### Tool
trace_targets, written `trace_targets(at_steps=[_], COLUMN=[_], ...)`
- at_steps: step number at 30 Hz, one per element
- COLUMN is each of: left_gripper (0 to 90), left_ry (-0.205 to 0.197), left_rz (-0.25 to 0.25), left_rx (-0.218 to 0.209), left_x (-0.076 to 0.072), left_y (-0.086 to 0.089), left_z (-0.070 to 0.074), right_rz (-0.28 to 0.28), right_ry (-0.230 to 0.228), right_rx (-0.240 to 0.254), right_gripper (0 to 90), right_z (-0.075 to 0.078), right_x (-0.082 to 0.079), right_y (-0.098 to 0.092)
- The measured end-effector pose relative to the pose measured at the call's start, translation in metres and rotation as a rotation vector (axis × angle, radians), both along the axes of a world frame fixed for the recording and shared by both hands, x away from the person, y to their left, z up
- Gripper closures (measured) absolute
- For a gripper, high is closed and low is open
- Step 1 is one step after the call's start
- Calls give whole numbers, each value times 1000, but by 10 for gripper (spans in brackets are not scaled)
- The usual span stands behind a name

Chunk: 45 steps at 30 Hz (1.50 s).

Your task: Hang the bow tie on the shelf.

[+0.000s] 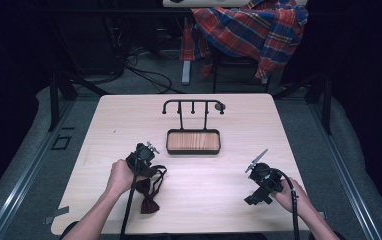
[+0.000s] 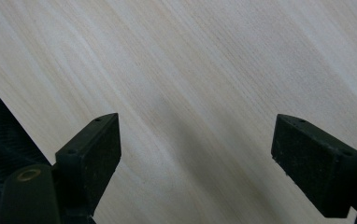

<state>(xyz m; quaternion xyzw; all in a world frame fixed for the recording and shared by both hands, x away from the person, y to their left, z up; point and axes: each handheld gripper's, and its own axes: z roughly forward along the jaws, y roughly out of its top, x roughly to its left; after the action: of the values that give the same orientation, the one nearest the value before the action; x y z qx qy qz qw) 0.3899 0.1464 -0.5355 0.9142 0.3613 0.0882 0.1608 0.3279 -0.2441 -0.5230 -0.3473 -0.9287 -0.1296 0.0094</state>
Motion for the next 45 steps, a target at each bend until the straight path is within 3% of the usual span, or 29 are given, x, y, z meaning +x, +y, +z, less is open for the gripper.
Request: trace_targets(at_steps=[6, 12, 23, 40, 42, 45], left_gripper=[683, 795, 859, 872, 872, 872], left_ry=[17, 6, -10, -78, -87, -98], left_rz=[-37, -67, -107, -71, -75, -67], left_rx=[19, 49, 116, 83, 88, 75], left_x=[1, -1, -7, -12, -13, -14], left_y=[-8, -11, -13, -7, -7, -5], left_z=[-4, -7, -9, 9, 11, 14], right_rz=[11, -1, 12, 5, -12, 1], right_ry=[0, 0, 4, 0, -5, -5], right_rx=[-6, 8, 10, 8, 30, 5], right_gripper=[159, 159, 159, 159, 159, 159], right_z=[1, 0, 0, 2, 1, 2], right_x=[-1, -1, 0, -1, -2, -2], right_y=[1, -2, 1, -2, -2, -2])
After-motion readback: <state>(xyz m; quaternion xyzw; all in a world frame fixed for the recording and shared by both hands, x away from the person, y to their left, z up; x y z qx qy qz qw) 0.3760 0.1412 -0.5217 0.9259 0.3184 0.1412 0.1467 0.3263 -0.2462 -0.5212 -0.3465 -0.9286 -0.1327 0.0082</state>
